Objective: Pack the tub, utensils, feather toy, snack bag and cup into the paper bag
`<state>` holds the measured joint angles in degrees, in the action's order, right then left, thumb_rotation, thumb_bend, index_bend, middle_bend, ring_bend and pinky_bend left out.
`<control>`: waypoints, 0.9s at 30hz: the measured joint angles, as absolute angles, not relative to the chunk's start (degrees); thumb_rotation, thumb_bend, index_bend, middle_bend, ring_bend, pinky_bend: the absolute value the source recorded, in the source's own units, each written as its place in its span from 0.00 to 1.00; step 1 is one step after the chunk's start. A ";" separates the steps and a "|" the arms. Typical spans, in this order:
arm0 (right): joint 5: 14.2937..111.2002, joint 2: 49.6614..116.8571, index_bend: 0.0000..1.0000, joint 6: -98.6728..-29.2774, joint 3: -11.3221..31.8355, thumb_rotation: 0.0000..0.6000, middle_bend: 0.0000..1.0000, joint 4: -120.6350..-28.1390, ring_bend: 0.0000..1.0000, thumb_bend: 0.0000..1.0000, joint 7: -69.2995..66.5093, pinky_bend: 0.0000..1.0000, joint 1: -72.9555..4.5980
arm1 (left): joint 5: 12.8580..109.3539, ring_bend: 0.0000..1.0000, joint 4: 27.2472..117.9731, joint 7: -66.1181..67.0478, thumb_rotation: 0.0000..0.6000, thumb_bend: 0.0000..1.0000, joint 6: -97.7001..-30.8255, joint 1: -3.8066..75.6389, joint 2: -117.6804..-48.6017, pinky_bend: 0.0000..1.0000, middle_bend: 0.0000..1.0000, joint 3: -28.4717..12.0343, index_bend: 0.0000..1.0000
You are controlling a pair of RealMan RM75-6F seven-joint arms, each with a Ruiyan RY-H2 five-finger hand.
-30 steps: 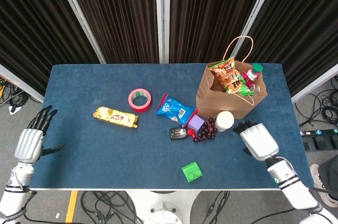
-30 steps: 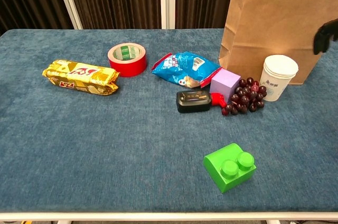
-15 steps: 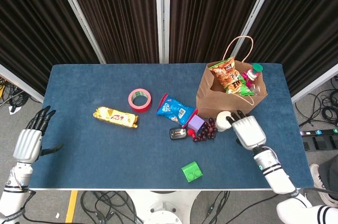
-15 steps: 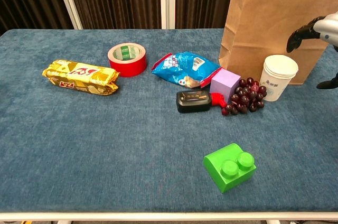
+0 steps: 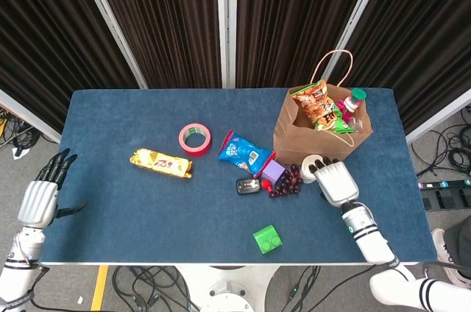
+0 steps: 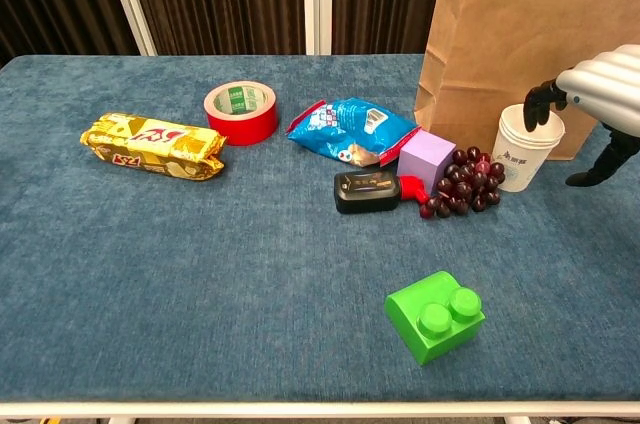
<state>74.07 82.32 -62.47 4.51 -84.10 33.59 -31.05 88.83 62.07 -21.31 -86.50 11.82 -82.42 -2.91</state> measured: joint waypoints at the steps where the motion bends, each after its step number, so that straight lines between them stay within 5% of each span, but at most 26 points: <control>1: 74.00 82.82 0.48 -62.48 4.55 1.00 0.41 -83.51 0.32 0.00 33.73 0.54 -31.12 | 88.82 0.03 61.99 -21.38 1.00 0.08 -86.54 11.79 -82.45 0.20 0.09 -2.91 0.11; 13: 73.65 87.85 0.57 -62.32 5.37 1.00 0.47 -77.27 0.36 0.02 35.34 0.55 -32.53 | 88.84 0.04 61.33 -21.89 1.00 0.08 -86.49 11.74 -82.62 0.20 0.09 -2.85 0.11; 27: 75.49 91.61 0.75 -63.98 5.01 1.00 0.59 -71.83 0.49 0.18 35.52 0.63 -32.64 | 88.71 0.03 60.87 -22.56 1.00 0.08 -86.41 11.66 -82.70 0.20 0.09 -2.87 0.11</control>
<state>75.49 91.61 -63.98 5.01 -71.83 35.52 -32.64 88.71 60.87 -22.56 -86.41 11.66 -82.70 -2.87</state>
